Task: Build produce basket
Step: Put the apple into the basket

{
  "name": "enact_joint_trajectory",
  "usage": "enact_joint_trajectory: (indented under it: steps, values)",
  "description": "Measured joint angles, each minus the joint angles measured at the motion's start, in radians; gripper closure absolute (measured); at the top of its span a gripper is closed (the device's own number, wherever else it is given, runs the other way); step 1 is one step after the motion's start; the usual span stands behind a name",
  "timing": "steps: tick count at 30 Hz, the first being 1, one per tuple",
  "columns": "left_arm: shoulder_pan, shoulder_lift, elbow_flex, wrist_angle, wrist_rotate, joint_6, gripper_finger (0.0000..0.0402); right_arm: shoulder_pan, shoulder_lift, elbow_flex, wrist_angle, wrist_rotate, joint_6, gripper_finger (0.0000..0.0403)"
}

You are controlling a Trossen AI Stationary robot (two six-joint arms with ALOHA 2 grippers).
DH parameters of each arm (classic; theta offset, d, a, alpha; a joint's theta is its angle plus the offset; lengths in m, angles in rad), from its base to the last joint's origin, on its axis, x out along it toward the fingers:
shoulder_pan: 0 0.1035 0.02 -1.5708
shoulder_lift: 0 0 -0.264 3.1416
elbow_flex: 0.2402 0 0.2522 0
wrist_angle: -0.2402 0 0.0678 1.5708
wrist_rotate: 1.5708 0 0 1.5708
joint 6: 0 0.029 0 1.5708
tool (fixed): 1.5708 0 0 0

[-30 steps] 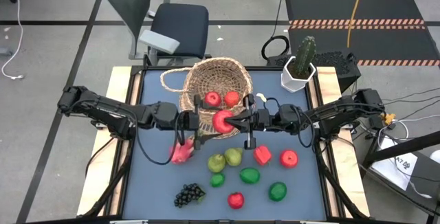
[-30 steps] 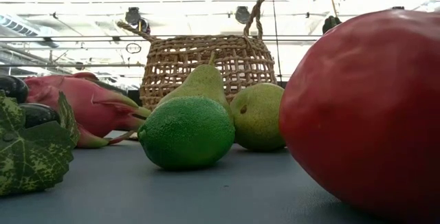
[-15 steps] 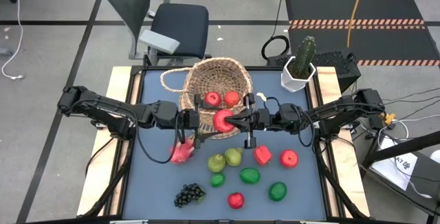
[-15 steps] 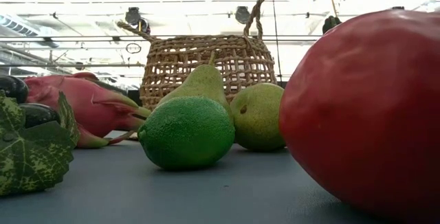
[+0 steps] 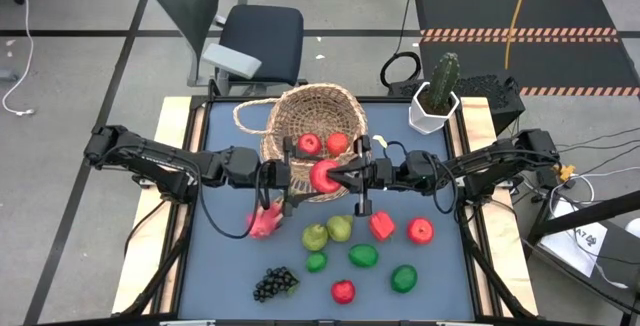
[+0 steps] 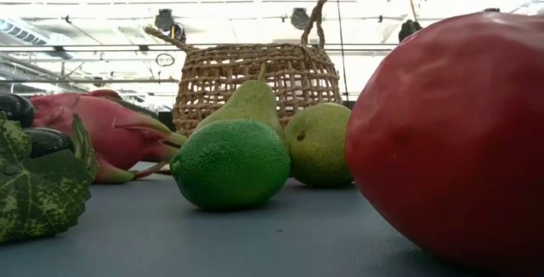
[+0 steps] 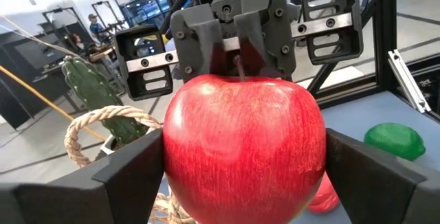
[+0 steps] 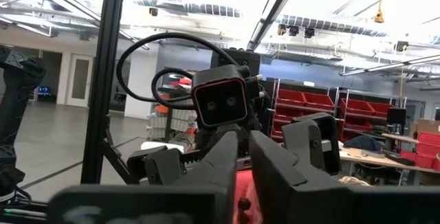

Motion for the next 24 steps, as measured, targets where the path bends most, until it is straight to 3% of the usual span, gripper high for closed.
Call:
enact_joint_trajectory:
  steps: [8,15,19,24]
  values:
    - [0.0,0.0,0.0,0.001,0.002,0.0,0.004,0.0,0.0,0.0,0.02,0.004,-0.023,0.028]
    - [0.0,0.0,0.0,0.001,-0.004,0.008,0.0044,0.0,-0.059,0.0,0.03,0.005,-0.046,0.0236]
    - [0.0,0.0,0.0,0.0,-0.024,0.008,0.004,0.01,-0.13,0.0,-0.089,0.05,-0.048,0.0219]
    - [0.0,0.0,0.0,0.0,-0.061,0.023,0.0036,0.036,-0.25,0.0,-0.361,0.153,-0.052,0.0211]
